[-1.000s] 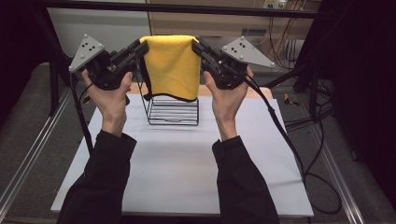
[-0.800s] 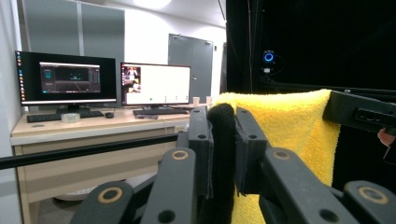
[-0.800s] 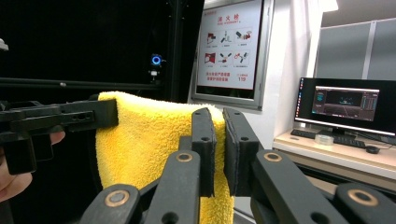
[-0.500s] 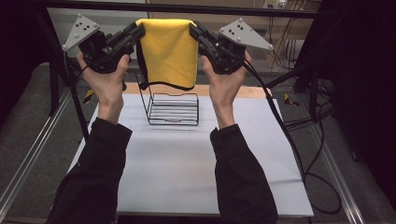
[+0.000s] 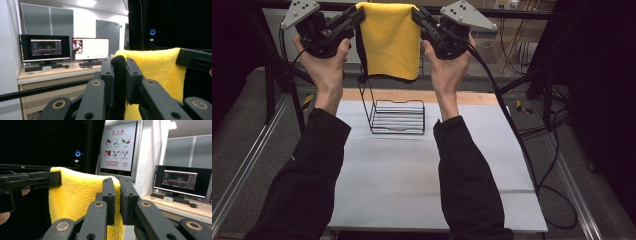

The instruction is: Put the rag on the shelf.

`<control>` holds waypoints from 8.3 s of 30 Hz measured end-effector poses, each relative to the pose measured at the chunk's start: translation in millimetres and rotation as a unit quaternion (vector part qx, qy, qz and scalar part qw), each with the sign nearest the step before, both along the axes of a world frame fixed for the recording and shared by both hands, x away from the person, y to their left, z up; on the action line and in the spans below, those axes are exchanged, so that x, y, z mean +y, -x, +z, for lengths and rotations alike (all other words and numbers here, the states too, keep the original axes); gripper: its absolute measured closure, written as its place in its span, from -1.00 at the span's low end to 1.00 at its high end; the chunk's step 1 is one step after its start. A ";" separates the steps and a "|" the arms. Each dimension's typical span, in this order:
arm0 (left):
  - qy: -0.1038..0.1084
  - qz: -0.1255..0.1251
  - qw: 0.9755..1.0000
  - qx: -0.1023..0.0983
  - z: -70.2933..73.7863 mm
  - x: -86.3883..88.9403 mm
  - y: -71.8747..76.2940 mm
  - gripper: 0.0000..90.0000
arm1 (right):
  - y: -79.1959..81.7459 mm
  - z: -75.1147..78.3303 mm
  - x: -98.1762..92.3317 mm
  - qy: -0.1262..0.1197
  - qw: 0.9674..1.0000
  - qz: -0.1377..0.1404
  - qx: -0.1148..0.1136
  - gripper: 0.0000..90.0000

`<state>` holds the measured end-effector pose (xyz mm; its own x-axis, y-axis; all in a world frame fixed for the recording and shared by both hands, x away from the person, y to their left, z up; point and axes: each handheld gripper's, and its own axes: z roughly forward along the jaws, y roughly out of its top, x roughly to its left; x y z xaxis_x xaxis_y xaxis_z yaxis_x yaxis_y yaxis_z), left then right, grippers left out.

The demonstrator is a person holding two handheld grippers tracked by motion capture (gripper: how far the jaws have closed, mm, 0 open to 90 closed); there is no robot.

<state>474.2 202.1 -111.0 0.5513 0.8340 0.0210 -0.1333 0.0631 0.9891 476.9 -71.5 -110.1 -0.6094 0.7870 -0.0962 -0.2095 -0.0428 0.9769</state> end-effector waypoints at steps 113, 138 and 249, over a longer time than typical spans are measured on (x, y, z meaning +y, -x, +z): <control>-0.122 -0.048 0.983 0.129 -122.8 22.7 4.6 0.63 | -11.3 -110.6 -4.8 0.170 0.974 0.091 0.117 0.83; -0.128 -0.083 0.969 0.192 -120.3 6.9 0.3 0.85 | -0.8 -129.7 -8.8 0.214 0.966 0.112 0.098 0.86; -0.168 -0.068 0.958 0.221 -113.8 3.0 1.9 0.74 | 7.9 -130.6 -6.2 0.250 0.956 0.107 0.111 0.76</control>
<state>472.4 205.1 -224.9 0.6716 0.7407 0.0161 0.2894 -0.2823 0.9146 469.0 -77.8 -240.7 -0.8003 0.5311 -0.2782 -0.0339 0.4232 0.9054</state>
